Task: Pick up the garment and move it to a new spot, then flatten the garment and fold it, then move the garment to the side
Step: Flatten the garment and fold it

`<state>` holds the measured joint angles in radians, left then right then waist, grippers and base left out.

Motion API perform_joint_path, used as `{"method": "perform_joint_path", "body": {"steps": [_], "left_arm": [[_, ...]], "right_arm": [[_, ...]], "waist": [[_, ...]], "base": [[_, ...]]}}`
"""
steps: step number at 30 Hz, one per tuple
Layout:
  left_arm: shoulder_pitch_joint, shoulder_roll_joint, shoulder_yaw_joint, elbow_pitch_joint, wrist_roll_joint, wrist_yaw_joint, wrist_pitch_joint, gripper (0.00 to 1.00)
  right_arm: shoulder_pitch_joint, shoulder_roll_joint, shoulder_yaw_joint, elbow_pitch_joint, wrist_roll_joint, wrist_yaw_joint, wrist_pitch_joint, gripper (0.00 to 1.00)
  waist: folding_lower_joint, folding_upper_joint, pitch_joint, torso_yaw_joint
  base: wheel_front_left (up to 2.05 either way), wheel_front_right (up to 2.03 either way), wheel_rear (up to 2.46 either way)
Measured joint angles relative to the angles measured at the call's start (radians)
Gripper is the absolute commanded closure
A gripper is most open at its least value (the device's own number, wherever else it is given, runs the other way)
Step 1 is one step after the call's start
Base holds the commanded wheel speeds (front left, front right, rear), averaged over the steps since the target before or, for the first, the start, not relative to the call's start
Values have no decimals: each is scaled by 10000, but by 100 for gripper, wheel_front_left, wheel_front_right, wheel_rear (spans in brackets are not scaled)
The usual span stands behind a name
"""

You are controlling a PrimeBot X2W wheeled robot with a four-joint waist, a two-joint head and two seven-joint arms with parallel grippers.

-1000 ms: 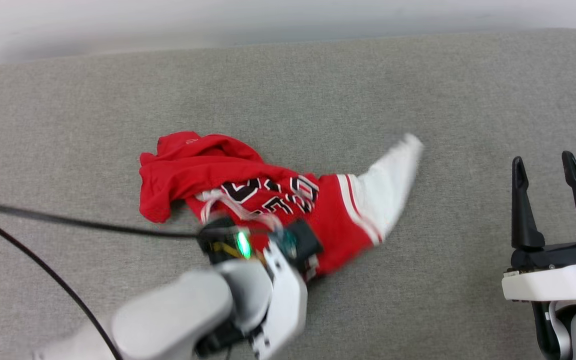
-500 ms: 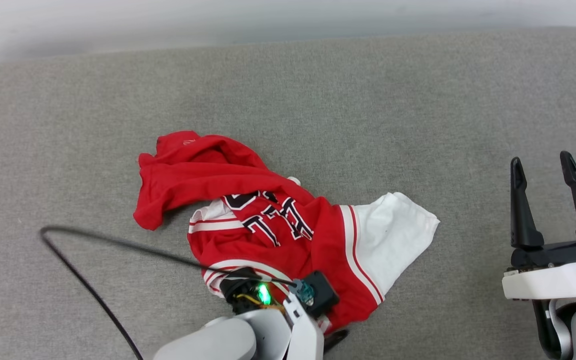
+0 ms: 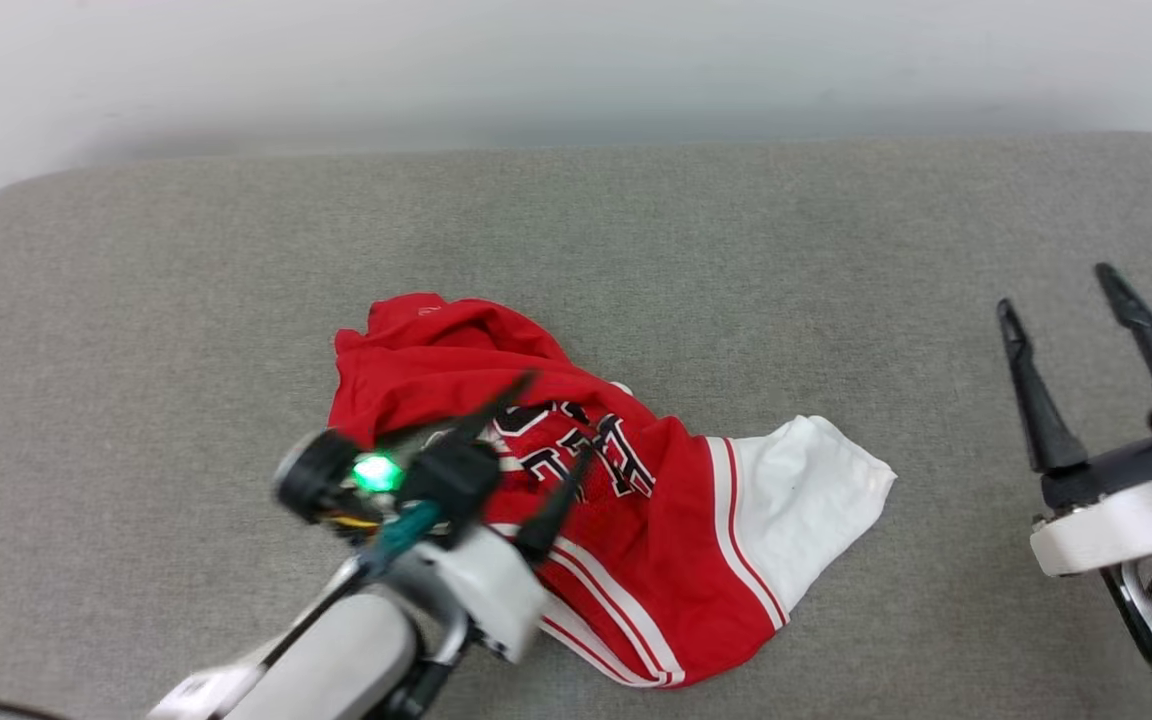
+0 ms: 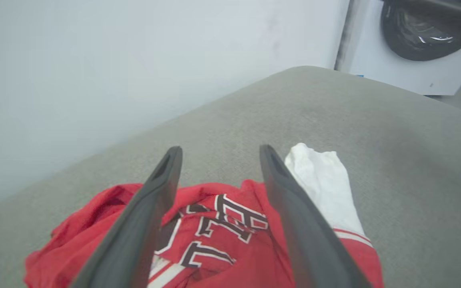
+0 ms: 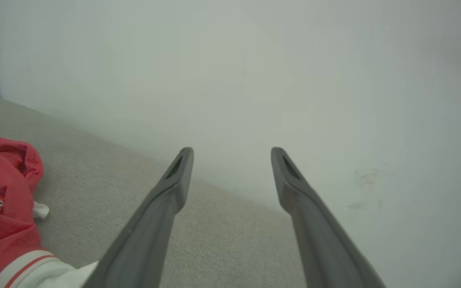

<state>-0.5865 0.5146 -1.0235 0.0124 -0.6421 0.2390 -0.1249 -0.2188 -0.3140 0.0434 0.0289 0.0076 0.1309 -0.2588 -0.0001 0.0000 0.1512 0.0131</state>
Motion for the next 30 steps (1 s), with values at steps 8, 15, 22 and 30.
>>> {"method": "perform_joint_path", "body": {"steps": [8,15,22,30], "left_arm": [[1542,573,1802,-560,376,2232,-1333,0],[3078,-46,4050,-1682,1632,3183,-1381,0],[4316,-1112,5869,-1994,2719,2863,-1381,0],[4800,-2355,7150,-1555,3590,1553,-1381,0]], "right_arm": [[-1166,-2648,3049,353,1601,0,3181,0],[-2545,-4707,5603,-188,4504,2,6932,0],[-3749,-4941,7033,226,6633,2,8815,0],[-4544,-4349,8671,1929,7419,0,9001,0]], "waist": [[0,0,4,248],[0,0,364,509],[1,0,881,922],[0,0,1534,1310]], "base": [[0,0,0],[0,0,0],[0,0,0],[0,0,0]]}}
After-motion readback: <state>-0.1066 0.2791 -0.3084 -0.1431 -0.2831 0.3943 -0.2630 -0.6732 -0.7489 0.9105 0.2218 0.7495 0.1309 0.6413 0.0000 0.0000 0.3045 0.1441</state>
